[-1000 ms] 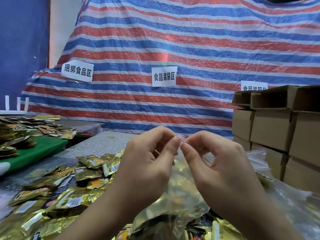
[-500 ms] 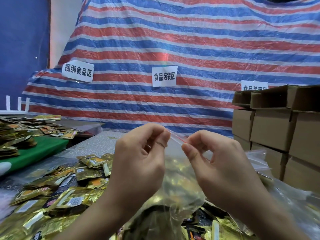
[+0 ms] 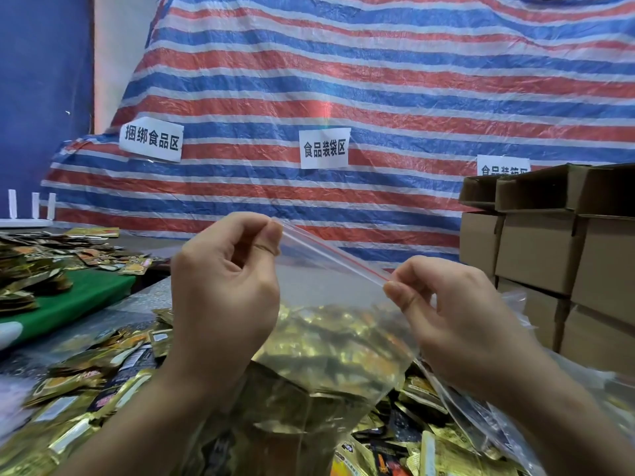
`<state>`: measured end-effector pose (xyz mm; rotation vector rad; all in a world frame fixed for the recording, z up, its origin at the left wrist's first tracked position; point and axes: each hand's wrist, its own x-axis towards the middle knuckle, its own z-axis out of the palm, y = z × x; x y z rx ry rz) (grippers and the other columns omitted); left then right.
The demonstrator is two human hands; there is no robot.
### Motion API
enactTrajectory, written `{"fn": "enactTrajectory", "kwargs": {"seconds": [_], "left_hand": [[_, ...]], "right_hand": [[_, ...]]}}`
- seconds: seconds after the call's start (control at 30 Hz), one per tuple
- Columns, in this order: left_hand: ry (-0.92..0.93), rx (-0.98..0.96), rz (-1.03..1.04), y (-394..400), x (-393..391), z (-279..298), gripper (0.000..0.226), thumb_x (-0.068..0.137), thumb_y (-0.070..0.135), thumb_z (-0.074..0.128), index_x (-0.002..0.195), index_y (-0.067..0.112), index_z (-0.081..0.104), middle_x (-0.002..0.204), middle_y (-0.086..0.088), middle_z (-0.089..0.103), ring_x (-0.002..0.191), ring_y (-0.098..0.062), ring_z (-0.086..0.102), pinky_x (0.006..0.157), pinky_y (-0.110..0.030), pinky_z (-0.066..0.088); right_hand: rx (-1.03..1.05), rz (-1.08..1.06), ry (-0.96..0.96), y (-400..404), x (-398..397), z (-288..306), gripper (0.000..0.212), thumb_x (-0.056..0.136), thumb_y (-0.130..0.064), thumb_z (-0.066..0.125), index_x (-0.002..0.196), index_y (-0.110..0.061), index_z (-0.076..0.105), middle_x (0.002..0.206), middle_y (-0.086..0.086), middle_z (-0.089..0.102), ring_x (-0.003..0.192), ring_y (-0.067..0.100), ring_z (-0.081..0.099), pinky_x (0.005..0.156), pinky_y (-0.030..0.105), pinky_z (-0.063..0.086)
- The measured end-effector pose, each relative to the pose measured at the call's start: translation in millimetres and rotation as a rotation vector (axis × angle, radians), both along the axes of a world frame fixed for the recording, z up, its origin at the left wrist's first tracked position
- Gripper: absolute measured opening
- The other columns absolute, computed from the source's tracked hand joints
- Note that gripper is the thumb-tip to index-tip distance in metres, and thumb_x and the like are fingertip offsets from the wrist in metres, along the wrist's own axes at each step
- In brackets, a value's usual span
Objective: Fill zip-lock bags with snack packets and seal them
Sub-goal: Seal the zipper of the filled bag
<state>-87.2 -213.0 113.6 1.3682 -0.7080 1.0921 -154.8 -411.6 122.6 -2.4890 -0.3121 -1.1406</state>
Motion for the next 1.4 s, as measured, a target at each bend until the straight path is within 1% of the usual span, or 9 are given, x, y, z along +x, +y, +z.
{"fn": "enactTrajectory", "kwargs": {"seconds": [0.37,0.6,0.73,0.8,0.93,1.03,1.13,1.27,1.4], "left_hand": [[0.050,-0.032,0.041,4,14,-2,0.020,0.097,0.020,0.061,0.079,0.025,0.066,0.069,0.005,0.061,0.054,-0.006,0.049,0.046,-0.016,0.036],[0.192,0.002,-0.118,7,22,2,0.021,0.096,0.025,0.060,0.078,0.018,0.067,0.066,-0.003,0.060,0.053,-0.009,0.049,0.047,-0.023,0.040],[0.254,-0.007,-0.198,4,24,0,0.016,0.095,0.026,0.060,0.081,0.020,0.068,0.069,0.002,0.064,0.058,-0.008,0.055,0.053,-0.020,0.046],[0.276,-0.011,-0.260,-1,21,-1,0.014,0.094,0.025,0.061,0.083,0.021,0.069,0.071,0.003,0.067,0.060,-0.007,0.058,0.055,-0.019,0.048],[0.291,0.066,-0.394,-9,12,-3,0.015,0.087,0.031,0.062,0.083,0.019,0.070,0.070,0.000,0.068,0.060,-0.008,0.060,0.057,-0.015,0.048],[0.290,0.160,-0.477,-14,11,-6,0.012,0.088,0.023,0.064,0.083,0.016,0.071,0.068,-0.004,0.068,0.058,-0.009,0.060,0.056,-0.015,0.047],[0.297,0.263,-0.468,-21,16,-15,0.013,0.091,0.012,0.066,0.080,0.016,0.072,0.067,-0.004,0.068,0.060,-0.009,0.061,0.060,-0.018,0.049],[0.375,0.391,-0.421,-27,22,-27,0.015,0.092,0.015,0.066,0.081,0.022,0.074,0.074,0.003,0.072,0.071,-0.005,0.066,0.070,-0.019,0.051],[0.377,0.347,-0.232,-29,24,-27,0.012,0.089,0.046,0.059,0.098,0.039,0.064,0.091,0.023,0.069,0.090,0.013,0.061,0.076,-0.006,0.047]], "right_hand": [[-0.093,0.121,0.052,-8,0,2,0.037,0.086,-0.056,0.041,0.078,-0.026,0.060,0.054,-0.012,0.051,0.055,0.008,0.048,0.049,0.019,0.036],[-0.026,0.195,0.081,-11,-4,5,0.039,0.089,-0.053,0.040,0.077,-0.022,0.061,0.069,-0.012,0.060,0.053,0.006,0.049,0.047,0.016,0.037],[-0.054,0.004,0.067,-8,-3,6,0.050,0.090,-0.063,0.026,0.091,-0.026,0.060,0.084,-0.013,0.060,0.077,0.002,0.054,0.068,0.027,0.048],[-0.054,-0.041,0.067,1,-1,0,0.061,0.087,-0.073,0.024,0.126,-0.035,0.052,0.110,-0.026,0.053,0.098,-0.007,0.050,0.083,0.022,0.044],[-0.035,0.013,0.147,21,3,-16,0.097,0.067,-0.090,0.039,0.149,-0.049,0.008,0.123,-0.034,0.040,0.111,-0.013,0.043,0.085,0.011,0.037],[-0.034,0.026,0.310,27,14,-27,0.107,0.065,-0.080,0.063,0.152,-0.048,0.010,0.138,-0.024,0.048,0.125,-0.002,0.048,0.100,0.025,0.044],[0.006,0.086,0.512,30,24,-38,0.066,0.070,-0.056,0.075,0.129,-0.046,0.049,0.107,-0.018,0.070,0.094,-0.001,0.065,0.087,0.034,0.055],[0.035,0.009,0.695,25,41,-57,0.025,0.085,-0.031,0.062,0.110,-0.029,0.064,0.085,-0.003,0.074,0.075,0.015,0.070,0.073,0.035,0.057],[0.494,0.055,0.619,5,54,-54,0.023,0.097,-0.005,0.052,0.093,-0.018,0.070,0.073,0.008,0.074,0.044,0.006,0.059,0.043,0.023,0.048]]}}
